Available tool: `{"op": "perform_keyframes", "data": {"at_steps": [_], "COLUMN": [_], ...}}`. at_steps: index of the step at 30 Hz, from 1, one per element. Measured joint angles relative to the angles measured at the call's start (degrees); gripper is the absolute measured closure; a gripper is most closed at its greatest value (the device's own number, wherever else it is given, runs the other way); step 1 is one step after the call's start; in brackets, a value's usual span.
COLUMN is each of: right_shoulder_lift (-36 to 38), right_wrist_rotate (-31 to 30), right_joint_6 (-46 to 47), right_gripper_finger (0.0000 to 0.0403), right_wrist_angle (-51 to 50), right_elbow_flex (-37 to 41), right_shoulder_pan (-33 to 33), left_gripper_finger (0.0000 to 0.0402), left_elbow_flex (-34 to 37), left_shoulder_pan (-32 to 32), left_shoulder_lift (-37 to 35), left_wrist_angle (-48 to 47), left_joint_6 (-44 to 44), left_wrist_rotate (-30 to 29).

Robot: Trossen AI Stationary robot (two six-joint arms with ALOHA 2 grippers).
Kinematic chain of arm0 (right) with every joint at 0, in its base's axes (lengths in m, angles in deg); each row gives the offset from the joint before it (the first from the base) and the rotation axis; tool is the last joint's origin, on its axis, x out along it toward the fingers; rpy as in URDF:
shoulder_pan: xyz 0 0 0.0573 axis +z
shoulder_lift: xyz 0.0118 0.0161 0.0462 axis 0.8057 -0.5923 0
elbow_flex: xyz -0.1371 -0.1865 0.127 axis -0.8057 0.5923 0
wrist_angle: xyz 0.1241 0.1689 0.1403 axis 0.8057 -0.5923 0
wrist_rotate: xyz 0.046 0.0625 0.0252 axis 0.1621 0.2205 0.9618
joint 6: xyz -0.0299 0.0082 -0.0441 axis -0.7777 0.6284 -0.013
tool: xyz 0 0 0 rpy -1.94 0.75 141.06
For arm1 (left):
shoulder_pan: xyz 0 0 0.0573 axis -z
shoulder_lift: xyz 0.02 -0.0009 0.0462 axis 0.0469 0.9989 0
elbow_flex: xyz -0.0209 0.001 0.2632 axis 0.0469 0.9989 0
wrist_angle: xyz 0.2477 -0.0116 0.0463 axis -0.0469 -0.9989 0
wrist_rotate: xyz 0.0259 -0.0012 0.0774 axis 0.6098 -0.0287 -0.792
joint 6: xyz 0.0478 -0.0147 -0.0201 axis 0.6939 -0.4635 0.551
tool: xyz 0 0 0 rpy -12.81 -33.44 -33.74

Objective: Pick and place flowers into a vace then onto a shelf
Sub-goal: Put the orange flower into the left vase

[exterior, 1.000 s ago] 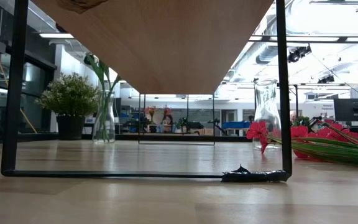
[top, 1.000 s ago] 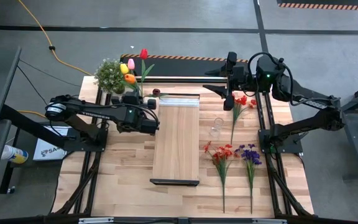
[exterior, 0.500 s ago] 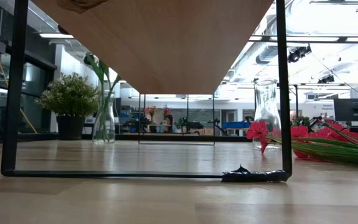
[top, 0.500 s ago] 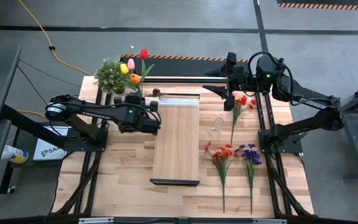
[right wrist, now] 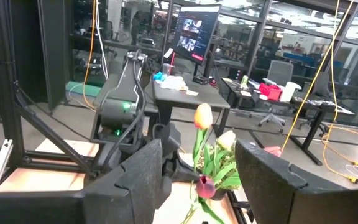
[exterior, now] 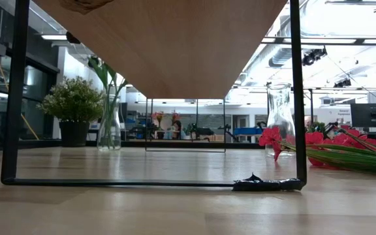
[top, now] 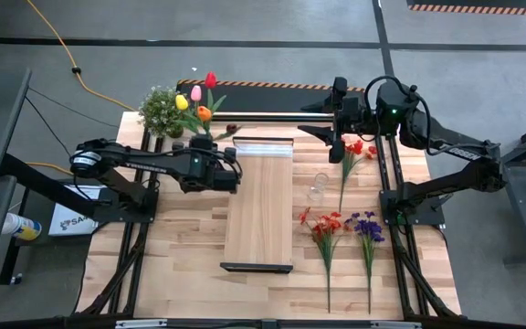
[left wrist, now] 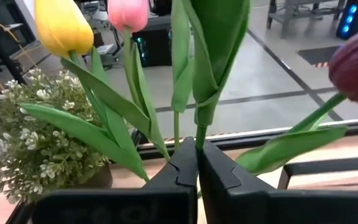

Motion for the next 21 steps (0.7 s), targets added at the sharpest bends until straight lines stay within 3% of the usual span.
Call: {"op": "perform_keyframes", "data": {"at_steps": [6, 21], "right_shoulder_lift": [0.00, 0.00], "right_wrist_rotate": [0.00, 0.00], "right_joint_6": [-0.07, -0.09], "right_gripper_finger": [0.0208, 0.0208], "right_wrist_angle": [-0.05, -0.44], "right_elbow_flex": [0.00, 0.02], "right_shoulder_pan": [0.00, 0.00], "left_gripper_finger": [0.0335, 0.0328], "left_elbow_flex": [0.00, 0.00], "left_shoulder_pan": [-0.01, -0.02], "left_shoulder_lift": [0.05, 0.05], "left_wrist_angle": [0.06, -0.60], "left_joint_6": [0.00, 0.00], "left_wrist_rotate": [0.51, 4.06]}}
